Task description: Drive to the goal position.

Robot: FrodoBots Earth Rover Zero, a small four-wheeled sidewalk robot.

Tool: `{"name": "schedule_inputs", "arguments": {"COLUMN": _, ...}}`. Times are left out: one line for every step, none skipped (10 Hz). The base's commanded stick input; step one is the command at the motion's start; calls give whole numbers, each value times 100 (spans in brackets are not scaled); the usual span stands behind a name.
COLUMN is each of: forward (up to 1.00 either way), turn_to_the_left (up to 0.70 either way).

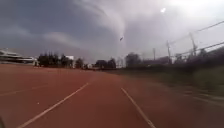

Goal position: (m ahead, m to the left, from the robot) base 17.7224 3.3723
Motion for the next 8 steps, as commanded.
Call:
{"name": "schedule_inputs", "arguments": {"forward": 70, "turn_to_the_left": 0}}
{"name": "schedule_inputs", "arguments": {"forward": 70, "turn_to_the_left": 0}}
{"name": "schedule_inputs", "arguments": {"forward": 70, "turn_to_the_left": 0}}
{"name": "schedule_inputs", "arguments": {"forward": 70, "turn_to_the_left": 0}}
{"name": "schedule_inputs", "arguments": {"forward": 70, "turn_to_the_left": 0}}
{"name": "schedule_inputs", "arguments": {"forward": 70, "turn_to_the_left": 0}}
{"name": "schedule_inputs", "arguments": {"forward": 70, "turn_to_the_left": 0}}
{"name": "schedule_inputs", "arguments": {"forward": 70, "turn_to_the_left": 0}}
